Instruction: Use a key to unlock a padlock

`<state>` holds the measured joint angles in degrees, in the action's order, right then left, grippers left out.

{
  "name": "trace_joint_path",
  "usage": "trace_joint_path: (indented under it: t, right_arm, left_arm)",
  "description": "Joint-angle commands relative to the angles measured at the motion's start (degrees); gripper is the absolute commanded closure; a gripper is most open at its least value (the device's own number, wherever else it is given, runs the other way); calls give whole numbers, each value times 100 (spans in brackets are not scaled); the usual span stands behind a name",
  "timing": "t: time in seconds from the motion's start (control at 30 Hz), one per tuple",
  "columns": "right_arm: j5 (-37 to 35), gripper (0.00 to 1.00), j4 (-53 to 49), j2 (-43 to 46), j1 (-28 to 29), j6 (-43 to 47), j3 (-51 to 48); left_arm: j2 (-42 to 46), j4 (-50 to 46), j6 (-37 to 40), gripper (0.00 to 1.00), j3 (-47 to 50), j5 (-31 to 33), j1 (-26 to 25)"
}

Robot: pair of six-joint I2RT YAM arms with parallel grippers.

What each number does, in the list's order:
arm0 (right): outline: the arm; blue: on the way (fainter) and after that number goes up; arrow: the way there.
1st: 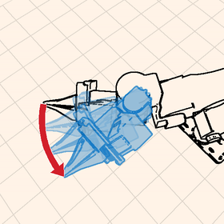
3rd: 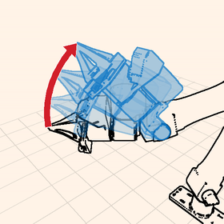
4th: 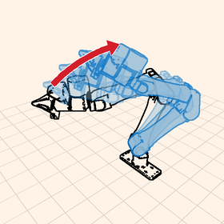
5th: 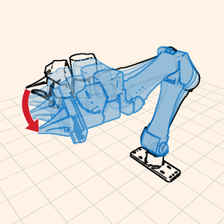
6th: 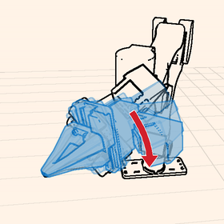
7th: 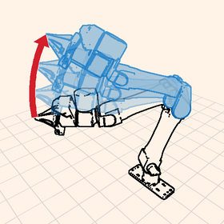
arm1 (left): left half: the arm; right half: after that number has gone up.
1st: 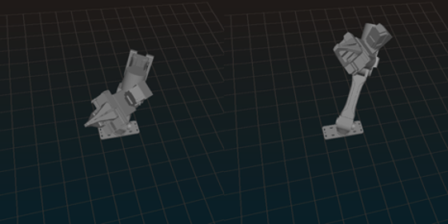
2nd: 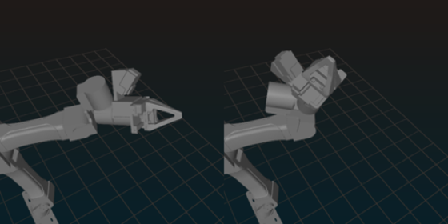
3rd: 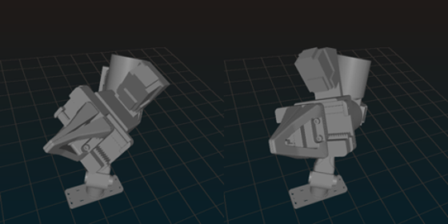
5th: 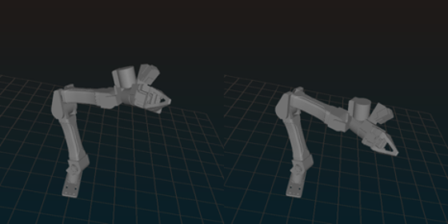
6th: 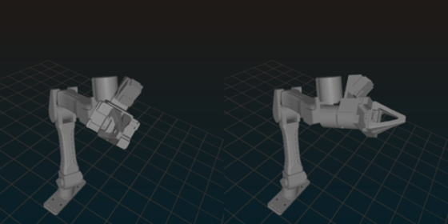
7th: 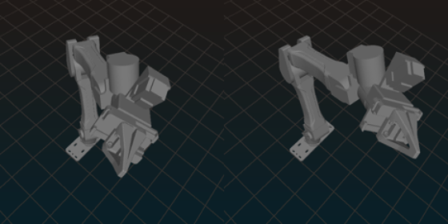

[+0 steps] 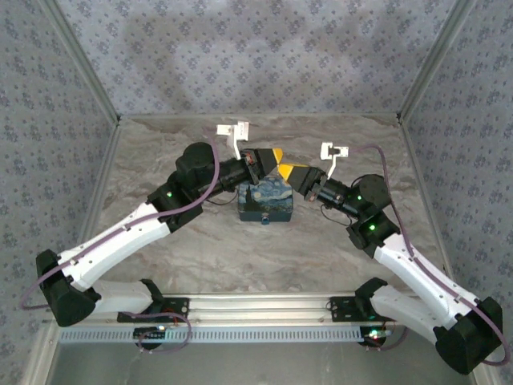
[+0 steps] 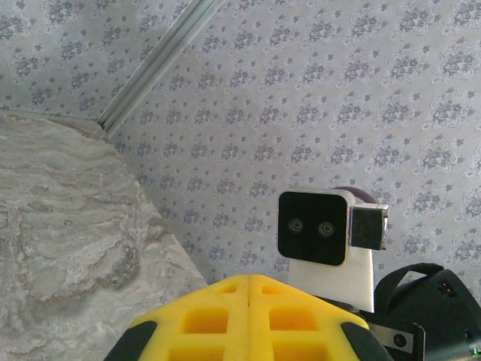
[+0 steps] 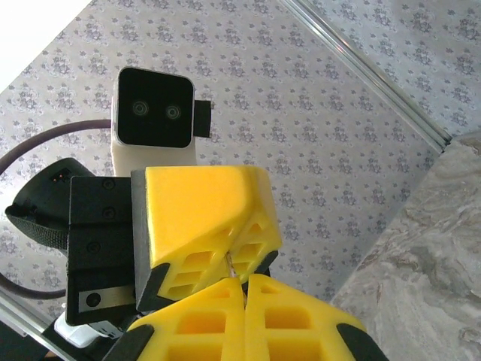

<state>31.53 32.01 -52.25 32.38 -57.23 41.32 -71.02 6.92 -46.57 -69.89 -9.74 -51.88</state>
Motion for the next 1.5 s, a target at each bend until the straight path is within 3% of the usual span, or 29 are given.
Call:
trace_joint_path:
  t: [0.0,0.17,0.2,0.23,0.27,0.4,0.63,0.87,1.2,1.47]
  right_arm:
    - [-87,100,75,21,-49,37,107]
    - [2,100,-7,43,-84,78,170]
    - [11,100,-77,47,-83,115,191]
    - [36,100,-193,63,-90,180,217]
    - [46,100,-335,84,-100,251,251]
    - [68,100,-1179,221,-253,731,421]
    - [33,100,-2719,203,-835,1648,781]
    - [-602,100,-3906,-446,-1193,2853,1172]
    - [-1487,100,-3879,-2135,-1344,3741,1684]
    - [-1607,100,-3687,-2936,-1414,3772,1767]
  left_arm:
    - [140,303,-16,100,51,-48,-89]
    - [160,199,2,100,74,31,-85]
    - [168,137,0,93,59,57,-80]
    - [189,73,4,73,56,112,-88]
    - [228,30,22,62,77,166,-84]
    - [525,-397,155,46,216,472,-68]
    - [1094,-1456,68,40,869,913,-67]
    - [1319,-1614,-340,35,1953,897,-70]
    - [546,-536,-731,26,3120,772,-174]
    - [-50,-207,-751,24,3306,895,-261]
